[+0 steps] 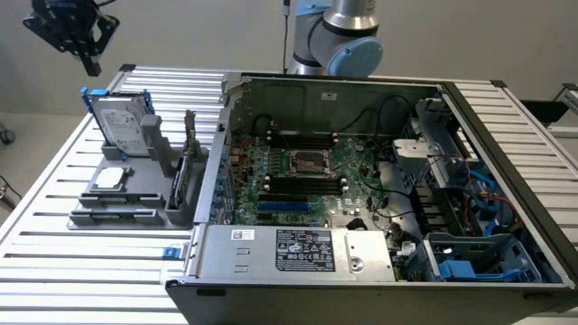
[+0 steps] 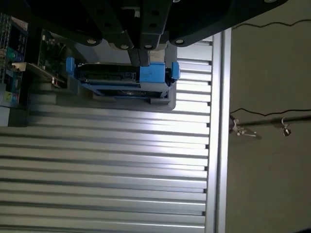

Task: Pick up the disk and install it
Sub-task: 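Pick up the disk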

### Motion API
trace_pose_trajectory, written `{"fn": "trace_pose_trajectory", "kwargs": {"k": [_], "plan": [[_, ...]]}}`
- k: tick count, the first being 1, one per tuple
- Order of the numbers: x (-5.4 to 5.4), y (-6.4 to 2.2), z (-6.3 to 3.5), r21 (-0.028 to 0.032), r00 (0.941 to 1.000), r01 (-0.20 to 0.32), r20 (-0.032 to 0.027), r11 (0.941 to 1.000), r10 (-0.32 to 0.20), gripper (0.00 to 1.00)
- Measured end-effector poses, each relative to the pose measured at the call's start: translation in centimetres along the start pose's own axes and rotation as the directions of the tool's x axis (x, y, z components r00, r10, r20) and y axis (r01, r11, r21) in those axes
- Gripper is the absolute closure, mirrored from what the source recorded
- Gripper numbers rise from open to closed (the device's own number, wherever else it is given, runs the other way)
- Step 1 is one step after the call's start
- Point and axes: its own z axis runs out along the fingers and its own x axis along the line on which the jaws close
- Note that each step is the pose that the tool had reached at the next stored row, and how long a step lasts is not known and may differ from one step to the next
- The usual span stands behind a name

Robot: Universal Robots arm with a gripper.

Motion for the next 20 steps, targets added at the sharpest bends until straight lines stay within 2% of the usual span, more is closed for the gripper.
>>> {"fn": "trace_pose_trajectory", "kwargs": {"k": [5,10,15,20], "plan": [[0.0,0.02,0.0,0.0018,0.9967,0.081,-0.0029,0.9967,-0.081,0.89],[0.0,0.03,0.0,0.0028,0.987,0.161,-0.0063,0.987,-0.161,0.89],[0.0,0.04,0.0,0.0037,0.971,0.239,-0.0098,0.971,-0.239,0.89],[0.0,0.05,0.0,0.0043,0.9484,0.317,-0.013,0.9484,-0.317,0.89]]}}
